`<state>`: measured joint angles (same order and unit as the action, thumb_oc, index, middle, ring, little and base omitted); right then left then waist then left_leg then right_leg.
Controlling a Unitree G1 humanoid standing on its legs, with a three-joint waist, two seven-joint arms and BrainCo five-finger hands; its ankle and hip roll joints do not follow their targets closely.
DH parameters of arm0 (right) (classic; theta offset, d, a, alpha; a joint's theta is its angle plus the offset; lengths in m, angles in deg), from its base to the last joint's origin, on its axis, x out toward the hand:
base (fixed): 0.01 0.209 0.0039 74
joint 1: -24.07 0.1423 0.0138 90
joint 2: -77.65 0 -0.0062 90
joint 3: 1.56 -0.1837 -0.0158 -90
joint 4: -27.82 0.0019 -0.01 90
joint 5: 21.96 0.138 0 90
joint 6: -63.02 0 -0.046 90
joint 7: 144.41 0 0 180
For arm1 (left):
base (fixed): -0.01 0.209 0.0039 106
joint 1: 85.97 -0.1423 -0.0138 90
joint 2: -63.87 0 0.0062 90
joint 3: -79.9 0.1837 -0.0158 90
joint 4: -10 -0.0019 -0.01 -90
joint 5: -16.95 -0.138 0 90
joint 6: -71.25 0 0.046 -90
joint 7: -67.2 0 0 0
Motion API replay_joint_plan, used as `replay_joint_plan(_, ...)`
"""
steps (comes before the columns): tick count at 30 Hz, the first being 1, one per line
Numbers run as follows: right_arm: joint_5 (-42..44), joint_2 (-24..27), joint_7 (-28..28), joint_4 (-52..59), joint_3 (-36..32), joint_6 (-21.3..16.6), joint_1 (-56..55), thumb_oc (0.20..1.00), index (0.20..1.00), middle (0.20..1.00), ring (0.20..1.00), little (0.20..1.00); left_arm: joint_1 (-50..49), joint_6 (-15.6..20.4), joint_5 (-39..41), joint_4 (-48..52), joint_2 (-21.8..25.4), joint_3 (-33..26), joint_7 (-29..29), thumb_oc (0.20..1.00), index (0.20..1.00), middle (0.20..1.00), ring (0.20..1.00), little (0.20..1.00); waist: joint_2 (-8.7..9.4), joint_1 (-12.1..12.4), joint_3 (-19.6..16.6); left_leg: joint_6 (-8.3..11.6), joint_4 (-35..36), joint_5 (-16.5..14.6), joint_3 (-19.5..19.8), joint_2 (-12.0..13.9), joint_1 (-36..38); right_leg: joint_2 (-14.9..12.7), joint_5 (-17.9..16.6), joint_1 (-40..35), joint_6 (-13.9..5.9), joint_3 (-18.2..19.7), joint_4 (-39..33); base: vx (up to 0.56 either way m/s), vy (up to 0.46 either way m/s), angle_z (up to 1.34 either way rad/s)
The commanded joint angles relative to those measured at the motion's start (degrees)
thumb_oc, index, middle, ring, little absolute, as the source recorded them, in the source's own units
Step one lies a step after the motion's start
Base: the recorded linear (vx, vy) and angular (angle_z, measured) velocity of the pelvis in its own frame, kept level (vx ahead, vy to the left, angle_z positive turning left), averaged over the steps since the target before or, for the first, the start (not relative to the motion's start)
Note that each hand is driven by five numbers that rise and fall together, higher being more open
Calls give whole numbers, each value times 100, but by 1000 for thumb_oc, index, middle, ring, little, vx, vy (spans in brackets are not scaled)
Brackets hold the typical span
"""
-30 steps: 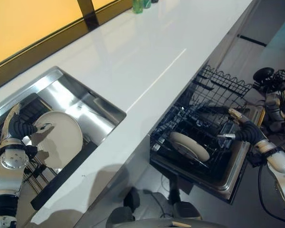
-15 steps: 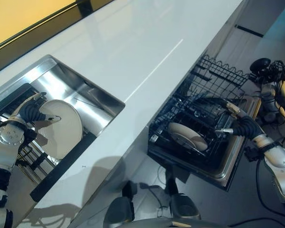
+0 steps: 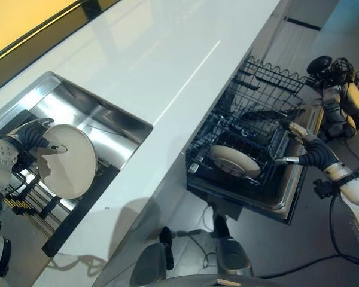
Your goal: Pick up plates and place into dishwasher.
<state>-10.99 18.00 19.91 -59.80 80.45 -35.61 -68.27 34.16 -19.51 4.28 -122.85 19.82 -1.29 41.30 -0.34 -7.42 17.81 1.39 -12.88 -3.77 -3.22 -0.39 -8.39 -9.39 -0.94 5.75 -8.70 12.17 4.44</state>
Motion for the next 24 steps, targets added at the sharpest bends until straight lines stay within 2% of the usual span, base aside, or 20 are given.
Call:
replay_joint_plan(1,321,392,-10,298,34,-350,500,1000,1000,1000,1000,1000,-594,-204,90,-383,-469,476,-1156,1000,1000,1000,1000,1000,-27,-97,-170,-174,485,76,62,-196,362,-67,-448,168,-144,-63,187,7,32,-4)
replay_joint_plan(7,341,409,-57,395,-7,-309,401,1000,1000,1000,1000,1000,-926,-286,975,231,-544,323,-2065,1000,1000,1000,1000,1000,-102,-57,-228,-163,561,51,73,-222,499,-123,-384,58,-172,-179,146,2,12,-2)
replay_joint_plan(10,402,406,-97,462,-100,-274,288,1000,1000,1000,1000,1000,-1174,-269,1589,889,-478,294,-2754,1000,1000,1000,1000,1000,-113,-6,-260,-167,577,40,107,-237,530,-142,-368,12,-196,-257,123,5,-22,-2)
replay_joint_plan(12,436,390,-102,466,-157,-307,199,1000,1000,1000,1000,1000,-1347,-394,1931,1463,-414,321,-3146,1000,1000,1000,1000,1000,-117,33,-274,-181,586,33,147,-248,544,-156,-371,-11,-211,-309,108,1,-52,7)
replay_joint_plan(14,431,349,-76,490,-149,-332,154,1000,1000,1000,1000,1000,-1543,-565,2086,1987,-413,358,-3517,1000,1000,1000,1000,1000,-126,82,-289,-191,601,32,190,-253,561,-176,-371,-32,-234,-374,96,-11,-49,12)
replay_joint_plan(16,436,315,-68,483,-121,-355,135,1000,1000,1000,1000,1000,-1725,-603,1926,2208,-414,418,-3625,1000,1000,1000,1000,1000,-125,124,-319,-200,612,33,219,-256,581,-183,-366,-59,-248,-424,89,-8,-58,8)
replay_joint_plan(19,494,348,13,547,-49,-250,177,1000,1000,1000,1000,1000,-1945,-556,1747,2428,-265,516,-3602,225,225,225,225,225,-101,177,-376,-200,610,33,256,-257,600,-191,-352,-97,-274,-492,73,-4,-61,2)
replay_joint_plan(20,536,387,63,575,-11,-209,192,1000,1000,1000,1000,1000,-1990,-574,1757,2505,-238,496,-3603,200,200,200,200,200,-94,195,-391,-197,614,34,263,-249,609,-191,-343,-110,-284,-518,65,-5,-52,4)
replay_joint_plan(24,629,425,118,575,-6,-215,109,1000,1000,1000,1000,1000,-2184,-704,1788,2856,-55,326,-3635,200,200,200,200,200,-77,280,-490,-187,652,46,329,-219,651,-166,-313,-177,-299,-591,28,-1,-56,11)
